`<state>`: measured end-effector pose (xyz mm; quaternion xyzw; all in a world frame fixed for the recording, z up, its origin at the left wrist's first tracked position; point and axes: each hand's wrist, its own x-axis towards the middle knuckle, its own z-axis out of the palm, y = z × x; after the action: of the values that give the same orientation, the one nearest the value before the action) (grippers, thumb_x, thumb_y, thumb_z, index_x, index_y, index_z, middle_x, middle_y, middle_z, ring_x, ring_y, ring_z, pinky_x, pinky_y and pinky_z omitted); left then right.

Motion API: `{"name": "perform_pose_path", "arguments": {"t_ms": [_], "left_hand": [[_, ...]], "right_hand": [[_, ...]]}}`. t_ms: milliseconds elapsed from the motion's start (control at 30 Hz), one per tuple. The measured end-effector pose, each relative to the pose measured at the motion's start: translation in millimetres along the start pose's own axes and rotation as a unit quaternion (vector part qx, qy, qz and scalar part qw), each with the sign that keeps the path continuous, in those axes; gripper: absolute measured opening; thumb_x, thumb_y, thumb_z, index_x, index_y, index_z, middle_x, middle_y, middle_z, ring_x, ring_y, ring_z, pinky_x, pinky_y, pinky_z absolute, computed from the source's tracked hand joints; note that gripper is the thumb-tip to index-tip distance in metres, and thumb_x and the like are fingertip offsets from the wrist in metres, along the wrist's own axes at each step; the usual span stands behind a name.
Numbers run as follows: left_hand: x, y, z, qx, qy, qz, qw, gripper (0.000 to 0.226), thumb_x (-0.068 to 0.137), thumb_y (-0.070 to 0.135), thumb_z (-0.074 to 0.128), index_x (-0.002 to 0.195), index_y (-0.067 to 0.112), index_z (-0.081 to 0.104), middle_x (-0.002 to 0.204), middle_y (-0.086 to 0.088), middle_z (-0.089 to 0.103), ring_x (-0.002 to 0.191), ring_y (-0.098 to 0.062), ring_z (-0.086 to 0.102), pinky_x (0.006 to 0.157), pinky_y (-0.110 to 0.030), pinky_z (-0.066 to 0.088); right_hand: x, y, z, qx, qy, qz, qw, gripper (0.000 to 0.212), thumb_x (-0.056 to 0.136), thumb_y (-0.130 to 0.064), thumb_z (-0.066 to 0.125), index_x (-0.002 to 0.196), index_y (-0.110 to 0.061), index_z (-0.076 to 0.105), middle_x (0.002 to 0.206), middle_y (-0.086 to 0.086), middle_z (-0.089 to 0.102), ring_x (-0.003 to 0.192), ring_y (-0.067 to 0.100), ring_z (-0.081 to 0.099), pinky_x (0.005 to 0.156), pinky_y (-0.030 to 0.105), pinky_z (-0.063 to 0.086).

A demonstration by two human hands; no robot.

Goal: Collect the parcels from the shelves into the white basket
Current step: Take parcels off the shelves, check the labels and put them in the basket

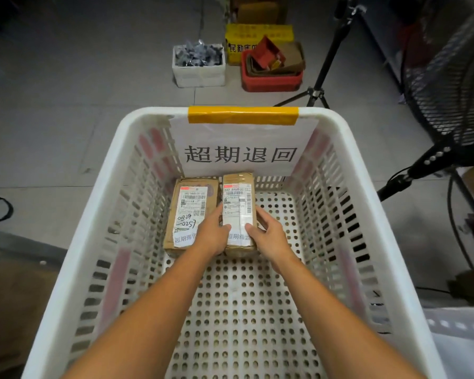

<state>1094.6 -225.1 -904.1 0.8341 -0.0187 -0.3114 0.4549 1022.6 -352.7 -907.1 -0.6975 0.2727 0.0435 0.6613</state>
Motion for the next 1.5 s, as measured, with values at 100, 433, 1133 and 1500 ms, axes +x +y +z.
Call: {"name": "perform_pose_path", "arguments": {"t_ms": [100, 433, 1133, 1500], "left_hand": [[-18, 5, -11, 0.013, 0.002, -0.037, 0.999, 0.048, 0.098, 0.011, 0.049, 0.144, 0.019, 0.04, 0.139, -0.006, 0.052, 0.117, -0.019, 0.055, 0.089, -0.025, 0.048], [-138, 98, -115, 0.248, -0.06, 0.031, 0.966, 0.045, 0.098, 0.029, 0.047, 0.142, 0.022, 0.042, 0.118, -0.004, 0.063, 0.088, -0.015, 0.061, 0.08, -0.031, 0.051], [-474, 328, -188, 0.463, -0.097, 0.311, 0.824, 0.041, 0.098, 0.037, 0.043, 0.137, 0.025, 0.044, 0.124, -0.002, 0.061, 0.1, -0.019, 0.062, 0.08, -0.038, 0.055], [-712, 363, -49, 0.48, -0.172, 0.462, 0.726, 0.045, 0.097, 0.033, 0.045, 0.141, 0.026, 0.041, 0.137, -0.002, 0.053, 0.117, -0.024, 0.055, 0.085, -0.032, 0.047]], "right_hand": [[-9, -16, -6, -0.034, -0.023, 0.024, 0.999, 0.051, 0.091, -0.005, 0.061, 0.138, -0.021, 0.049, 0.13, -0.005, 0.06, 0.113, 0.006, 0.057, 0.094, 0.026, 0.051], [-125, -157, -46, -0.337, -0.032, 0.08, 0.938, 0.056, 0.095, -0.035, 0.056, 0.146, -0.021, 0.037, 0.14, 0.009, 0.051, 0.093, 0.018, 0.068, 0.068, 0.027, 0.054], [-557, -382, -108, -0.364, 0.241, 0.042, 0.899, 0.051, 0.093, -0.039, 0.053, 0.14, -0.023, 0.047, 0.14, 0.005, 0.052, 0.125, 0.023, 0.051, 0.104, 0.039, 0.043], [-860, -317, -190, -0.348, 0.374, 0.076, 0.856, 0.044, 0.092, -0.035, 0.056, 0.134, -0.021, 0.055, 0.132, 0.005, 0.059, 0.119, 0.024, 0.056, 0.094, 0.029, 0.043]]}}
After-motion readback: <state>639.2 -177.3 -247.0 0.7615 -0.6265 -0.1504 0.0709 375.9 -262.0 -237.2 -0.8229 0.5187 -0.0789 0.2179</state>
